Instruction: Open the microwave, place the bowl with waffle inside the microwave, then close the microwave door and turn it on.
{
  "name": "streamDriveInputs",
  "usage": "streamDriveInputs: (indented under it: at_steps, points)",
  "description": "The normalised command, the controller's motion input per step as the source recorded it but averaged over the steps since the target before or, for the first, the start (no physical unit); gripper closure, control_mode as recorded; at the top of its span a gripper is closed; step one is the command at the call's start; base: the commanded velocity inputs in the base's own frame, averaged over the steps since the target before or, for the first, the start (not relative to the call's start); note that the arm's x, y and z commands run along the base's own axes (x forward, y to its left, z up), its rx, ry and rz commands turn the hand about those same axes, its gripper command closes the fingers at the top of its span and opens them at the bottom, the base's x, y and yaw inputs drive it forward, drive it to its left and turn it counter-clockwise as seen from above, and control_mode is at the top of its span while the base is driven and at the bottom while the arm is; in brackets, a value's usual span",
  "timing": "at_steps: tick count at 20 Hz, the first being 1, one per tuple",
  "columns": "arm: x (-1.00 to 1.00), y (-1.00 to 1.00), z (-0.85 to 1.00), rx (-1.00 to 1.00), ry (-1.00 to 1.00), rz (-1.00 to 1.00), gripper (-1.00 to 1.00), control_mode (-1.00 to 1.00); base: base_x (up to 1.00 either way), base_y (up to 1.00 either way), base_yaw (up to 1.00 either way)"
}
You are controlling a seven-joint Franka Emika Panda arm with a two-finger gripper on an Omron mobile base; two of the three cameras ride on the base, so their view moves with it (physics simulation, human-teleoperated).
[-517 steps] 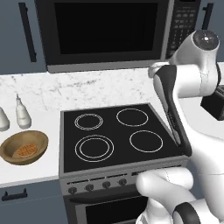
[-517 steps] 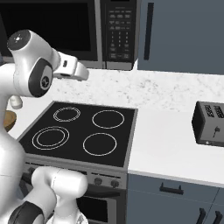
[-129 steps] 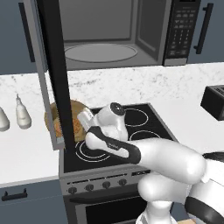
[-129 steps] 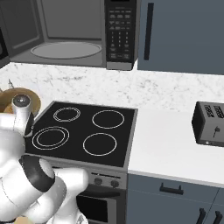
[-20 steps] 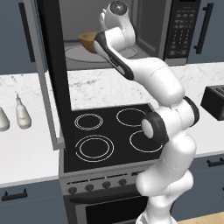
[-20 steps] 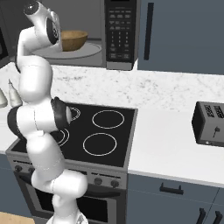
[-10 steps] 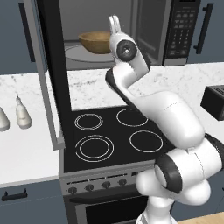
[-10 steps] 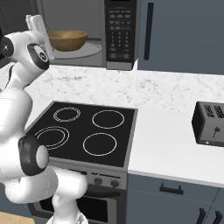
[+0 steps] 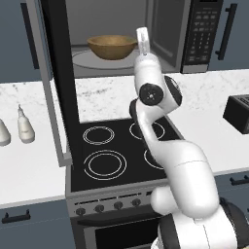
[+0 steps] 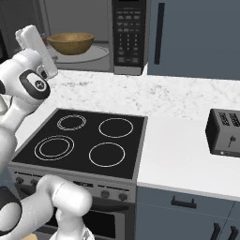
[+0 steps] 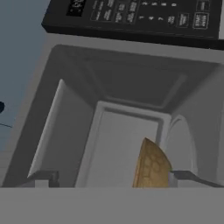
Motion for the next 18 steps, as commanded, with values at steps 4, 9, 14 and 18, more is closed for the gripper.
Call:
streamDriveInputs:
  at_steps: [4,9,14,18]
  points:
    - [-0.38,-0.25,-0.13,0.0,0.17,-0.27,-1.0,-1.0,0.0,0.0,0.0]
    - [-0.12,-0.32,-0.47,0.0,0.21,-0.33,-1.0,-1.0,0.0,0.0,0.0]
    - [-0.03,-0.35,-0.77,-0.01,0.04,-0.28,-1.0,-1.0,0.0,0.0,0.0]
    - [0.0,-0.26,-0.9,-0.09,0.0,-0.22,-1.0,-1.0,0.0,0.0,0.0]
